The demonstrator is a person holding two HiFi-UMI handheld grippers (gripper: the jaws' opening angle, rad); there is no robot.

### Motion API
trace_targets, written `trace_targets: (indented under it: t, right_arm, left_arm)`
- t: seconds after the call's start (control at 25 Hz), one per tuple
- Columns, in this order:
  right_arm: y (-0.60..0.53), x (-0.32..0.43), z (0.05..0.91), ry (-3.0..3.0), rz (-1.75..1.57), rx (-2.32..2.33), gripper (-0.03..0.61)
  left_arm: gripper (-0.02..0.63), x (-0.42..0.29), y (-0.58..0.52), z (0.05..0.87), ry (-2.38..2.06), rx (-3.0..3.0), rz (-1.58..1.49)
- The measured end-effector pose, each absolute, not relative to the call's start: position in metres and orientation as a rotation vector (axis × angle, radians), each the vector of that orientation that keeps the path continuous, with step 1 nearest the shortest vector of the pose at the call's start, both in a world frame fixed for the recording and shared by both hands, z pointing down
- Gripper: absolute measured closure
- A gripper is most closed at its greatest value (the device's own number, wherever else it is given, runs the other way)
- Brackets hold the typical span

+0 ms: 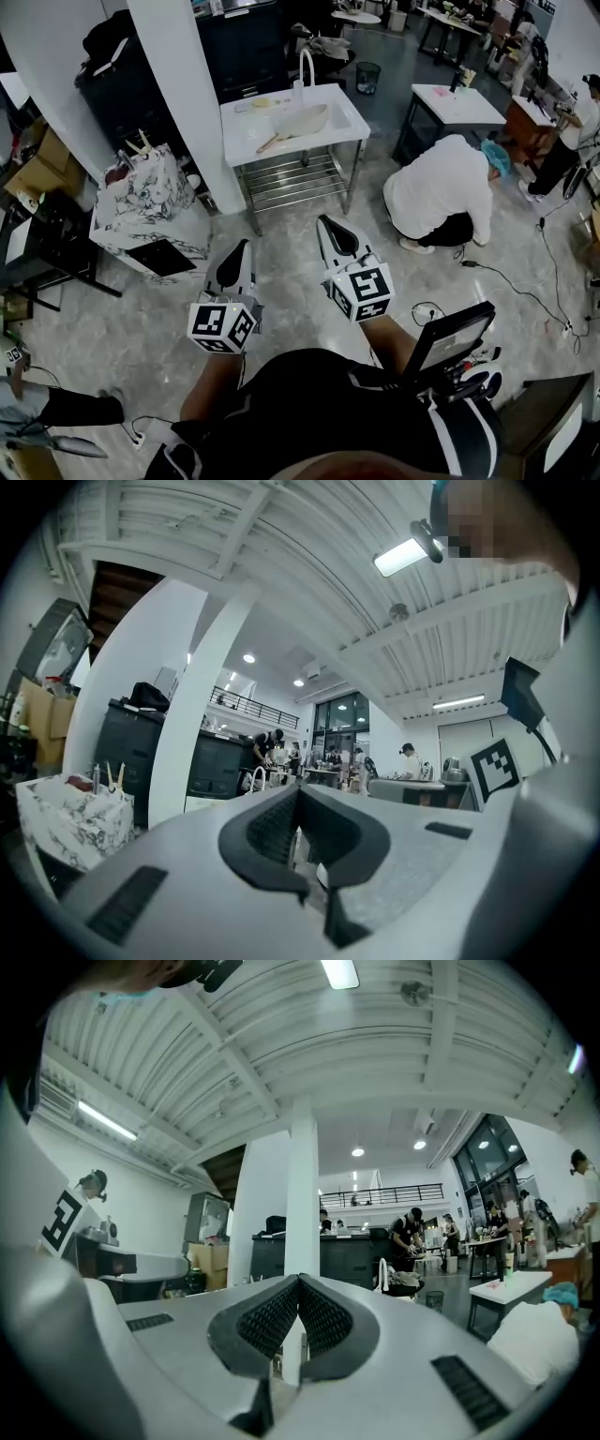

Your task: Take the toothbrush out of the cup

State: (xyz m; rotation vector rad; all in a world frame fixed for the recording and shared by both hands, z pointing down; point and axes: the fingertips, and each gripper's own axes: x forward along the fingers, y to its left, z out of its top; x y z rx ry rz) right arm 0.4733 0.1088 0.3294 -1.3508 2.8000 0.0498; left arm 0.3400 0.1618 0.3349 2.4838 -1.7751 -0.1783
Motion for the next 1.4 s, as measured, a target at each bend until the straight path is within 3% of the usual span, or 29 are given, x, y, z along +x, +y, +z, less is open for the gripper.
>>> trace_targets:
  t: [0.56, 1.4]
  right_arm:
    - [0.109, 0.47, 0.329, 2.776, -0.013, -1.345, 0.555]
    - [0.128, 0.399, 0.328, 2.76, -0.028, -1.346, 0.555]
  left_arm:
    - [0.614, 0.324, 0.166, 0.34, -1.81, 2.469, -0.162]
    - [0.614, 0.257, 0.184, 0.341, -1.814, 2.491, -0.145]
